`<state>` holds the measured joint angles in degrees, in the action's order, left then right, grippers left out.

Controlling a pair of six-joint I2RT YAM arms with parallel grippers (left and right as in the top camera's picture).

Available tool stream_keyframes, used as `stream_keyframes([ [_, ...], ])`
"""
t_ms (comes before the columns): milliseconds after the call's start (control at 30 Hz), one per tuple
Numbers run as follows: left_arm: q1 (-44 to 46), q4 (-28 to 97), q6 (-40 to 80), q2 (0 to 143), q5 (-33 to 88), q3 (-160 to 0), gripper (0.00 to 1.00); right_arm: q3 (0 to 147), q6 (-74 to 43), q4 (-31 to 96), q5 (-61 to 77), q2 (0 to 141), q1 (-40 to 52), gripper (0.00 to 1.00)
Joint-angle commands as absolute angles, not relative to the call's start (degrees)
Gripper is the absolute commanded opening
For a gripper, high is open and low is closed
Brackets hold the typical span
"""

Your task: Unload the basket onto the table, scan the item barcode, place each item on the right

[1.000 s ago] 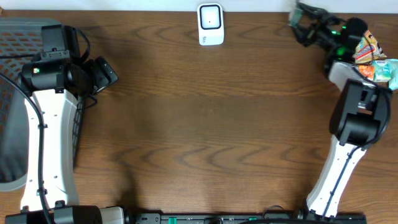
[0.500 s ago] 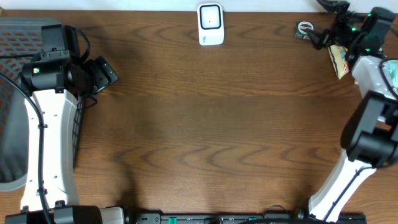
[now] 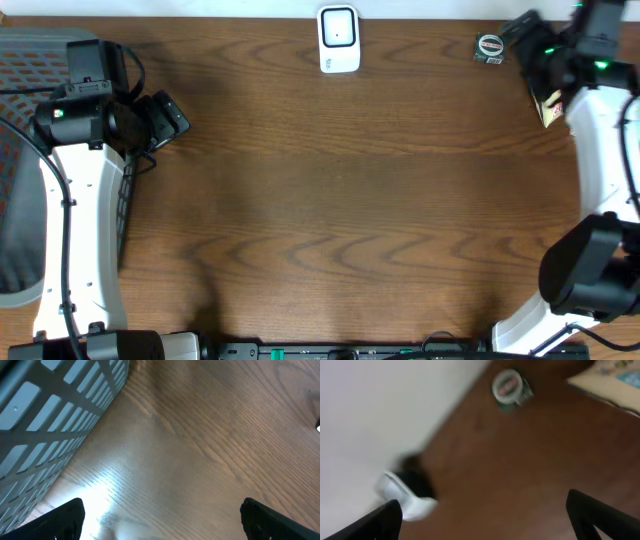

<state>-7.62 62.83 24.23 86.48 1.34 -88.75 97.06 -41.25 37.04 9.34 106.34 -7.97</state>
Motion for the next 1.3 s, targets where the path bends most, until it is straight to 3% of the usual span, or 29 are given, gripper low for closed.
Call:
stream_keyframes([
  [0, -7.7, 62.96, 24.75, 86.46, 0.99, -89.14, 0.97, 97.17, -27.62, 43.05, 0.36, 106.08, -3.64, 0.99],
  [500, -7.7, 62.96, 24.75, 86.46, 0.99, -89.14, 0.98, 97.1, -22.04, 68.75, 0.73, 99.02, 6.04, 0.82],
  [700, -7.7, 62.94, 24.75, 86.46, 0.99, -89.14, 0.98, 93.3, -19.44, 70.11, -0.84, 89.41, 12.84, 0.85],
  [767, -7.7, 62.94, 24.75, 86.46, 0.99, -89.14, 0.98, 90.7, -19.51, 70.13, -2.79, 86.02, 15.46, 0.98],
  [800, -7.7, 62.96, 24.75, 86.46, 0.99, -89.14, 0.98, 89.03, -19.51, 70.11, -3.62, 84.16, 16.82, 0.99],
  [1067, -7.7, 62.96, 24.75, 86.46, 0.99, -89.14, 0.98, 78.5, -19.64, 72.2, -4.99, 73.47, 22.02, 0.99],
  [1100, -7.7, 62.94, 24.75, 86.46, 0.99, -89.14, 0.98, 77.82, -19.59, 73.14, -4.67, 73.03, 22.02, 0.86],
  [1133, -7.7, 62.94, 24.75, 86.46, 0.99, -89.14, 0.98, 77.25, -18.98, 74.61, -4.62, 72.71, 22.02, 0.18],
  [1167, -7.7, 62.94, 24.75, 86.46, 0.99, -89.14, 0.98, 76.99, -18.31, 75.88, -4.58, 72.62, 22.0, 0.01],
  [1267, -7.7, 62.96, 24.75, 86.46, 0.99, -89.14, 0.98, 76.62, -17.93, 78.96, -4.62, 72.64, 22.02, 0.01],
])
